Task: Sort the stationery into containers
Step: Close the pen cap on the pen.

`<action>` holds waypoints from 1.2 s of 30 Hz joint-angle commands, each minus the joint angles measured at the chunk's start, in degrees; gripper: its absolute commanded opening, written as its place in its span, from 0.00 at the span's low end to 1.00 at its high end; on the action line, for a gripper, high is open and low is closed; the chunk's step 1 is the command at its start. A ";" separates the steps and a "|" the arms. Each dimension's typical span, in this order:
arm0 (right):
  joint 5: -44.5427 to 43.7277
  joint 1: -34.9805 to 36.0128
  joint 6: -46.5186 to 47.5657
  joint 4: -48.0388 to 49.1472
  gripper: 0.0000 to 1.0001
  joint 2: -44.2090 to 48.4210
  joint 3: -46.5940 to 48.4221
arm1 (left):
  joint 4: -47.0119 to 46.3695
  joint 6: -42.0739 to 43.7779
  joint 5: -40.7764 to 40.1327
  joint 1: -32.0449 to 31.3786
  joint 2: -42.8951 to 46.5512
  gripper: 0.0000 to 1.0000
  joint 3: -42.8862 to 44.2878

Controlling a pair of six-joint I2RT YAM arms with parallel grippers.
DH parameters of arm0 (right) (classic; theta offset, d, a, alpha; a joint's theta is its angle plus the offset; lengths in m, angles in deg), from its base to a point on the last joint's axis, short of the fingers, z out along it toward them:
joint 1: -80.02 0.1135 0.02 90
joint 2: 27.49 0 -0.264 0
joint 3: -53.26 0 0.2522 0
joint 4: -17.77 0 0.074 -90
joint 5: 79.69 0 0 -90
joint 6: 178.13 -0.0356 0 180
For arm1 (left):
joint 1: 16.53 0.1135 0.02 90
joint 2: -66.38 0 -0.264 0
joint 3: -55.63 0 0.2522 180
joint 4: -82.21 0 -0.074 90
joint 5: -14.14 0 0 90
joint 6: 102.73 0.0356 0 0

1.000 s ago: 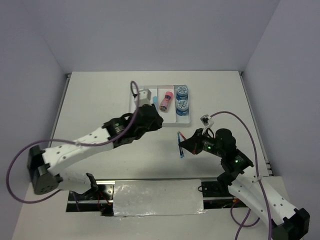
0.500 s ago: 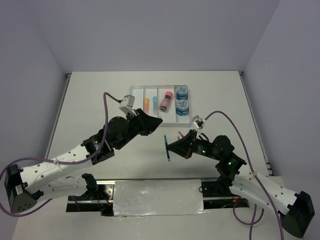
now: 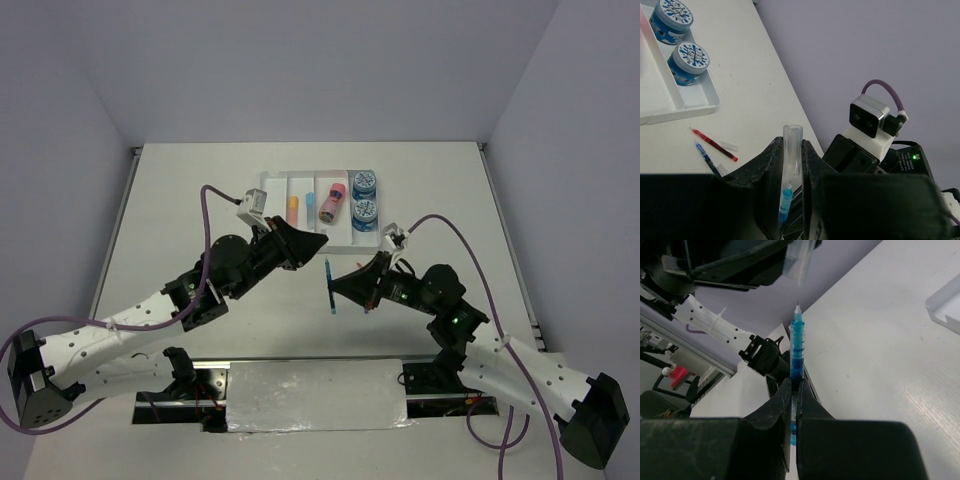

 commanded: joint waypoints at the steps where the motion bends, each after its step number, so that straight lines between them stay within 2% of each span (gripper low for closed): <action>1: -0.80 0.62 0.64 4.09 0.00 -0.25 3.30 | -3.15 1.66 0.30 -0.04 0.02 0.15 -0.02; 36: -5.20 0.79 0.38 0.32 0.00 -2.80 8.04 | -6.66 3.67 2.15 0.05 0.10 0.14 -2.83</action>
